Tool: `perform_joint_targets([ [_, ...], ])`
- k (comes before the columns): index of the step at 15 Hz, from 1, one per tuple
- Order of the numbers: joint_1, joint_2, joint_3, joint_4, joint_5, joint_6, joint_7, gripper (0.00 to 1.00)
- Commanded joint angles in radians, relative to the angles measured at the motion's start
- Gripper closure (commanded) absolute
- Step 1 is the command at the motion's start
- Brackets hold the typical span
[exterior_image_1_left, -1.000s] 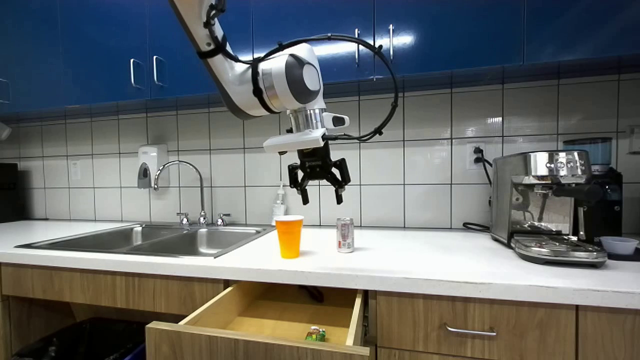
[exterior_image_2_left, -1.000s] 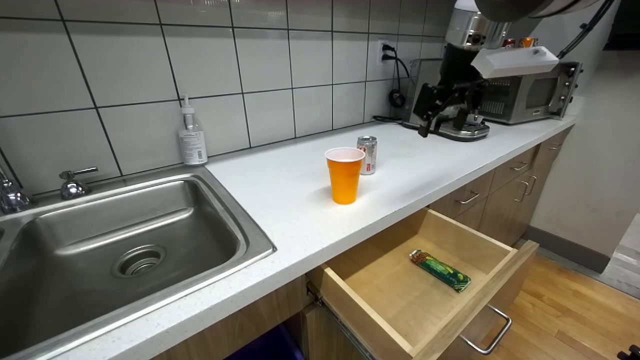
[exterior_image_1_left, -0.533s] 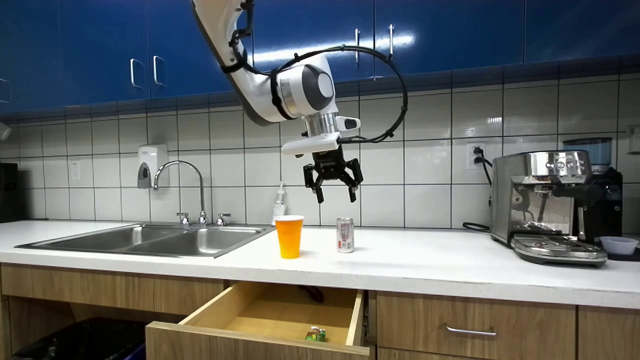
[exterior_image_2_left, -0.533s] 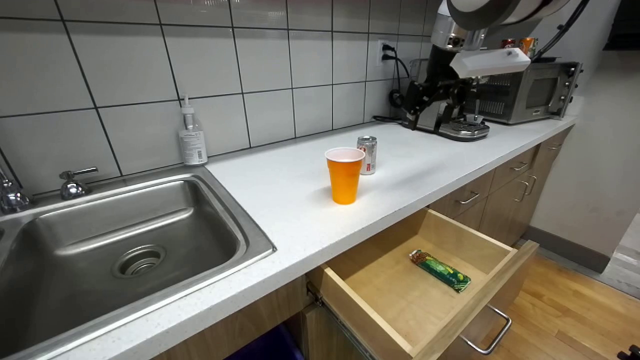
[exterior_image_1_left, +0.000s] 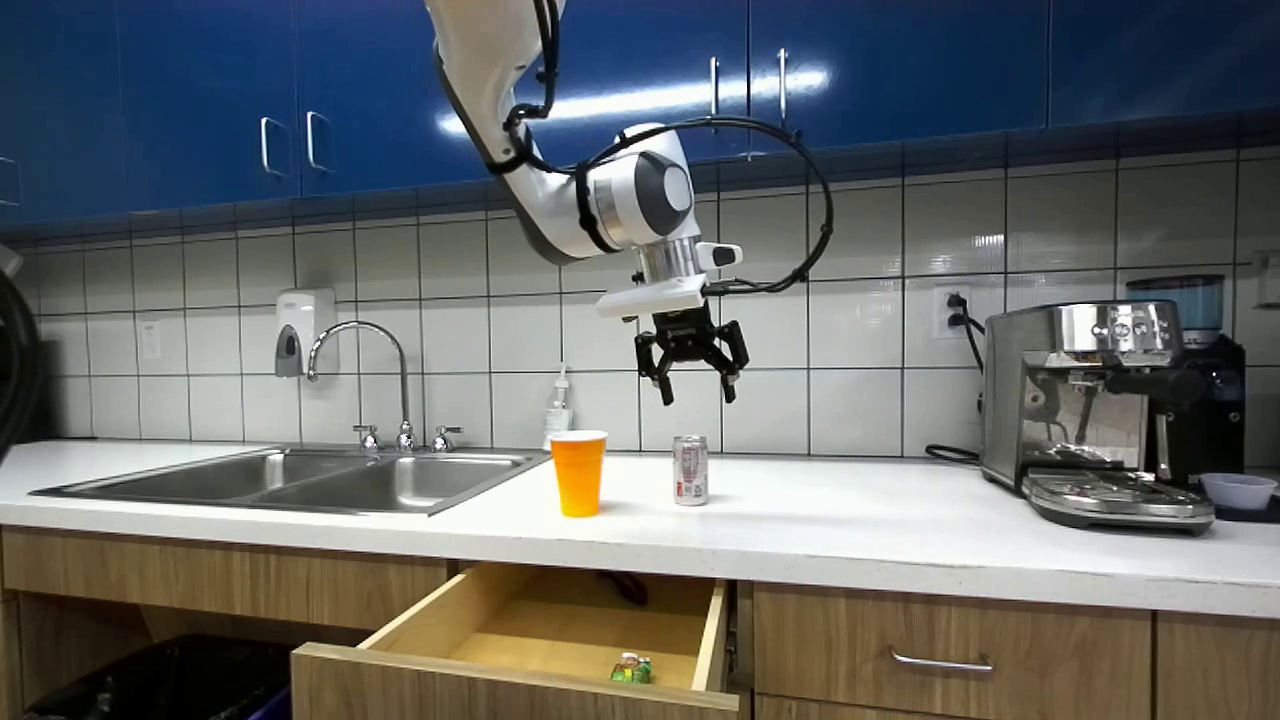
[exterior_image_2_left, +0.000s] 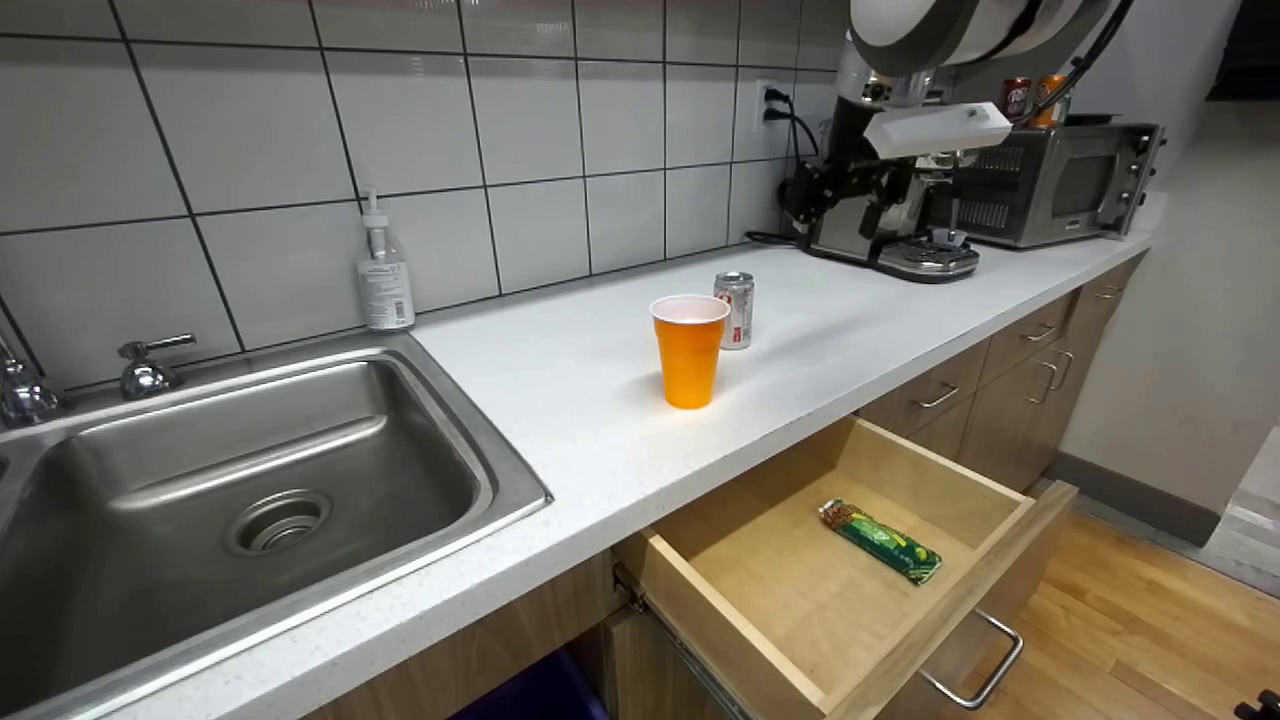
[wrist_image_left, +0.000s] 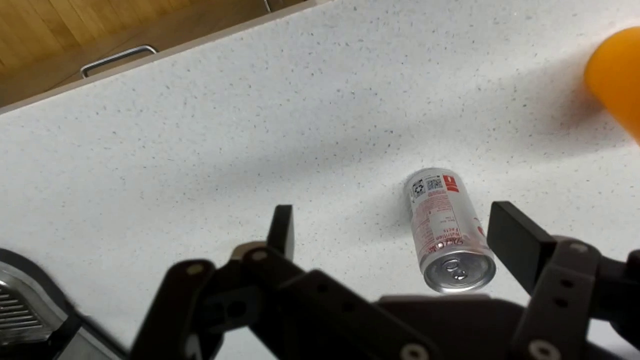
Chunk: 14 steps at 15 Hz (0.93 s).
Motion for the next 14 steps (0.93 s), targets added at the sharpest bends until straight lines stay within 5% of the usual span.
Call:
perform_joint_targets([
  [1,-0.035,0.064,0.018,0.121,0.057,-0.06,-0.08,0.0],
  [14,-0.089,0.26,0.067,0.369,0.159,-0.118,-0.241,0.0],
])
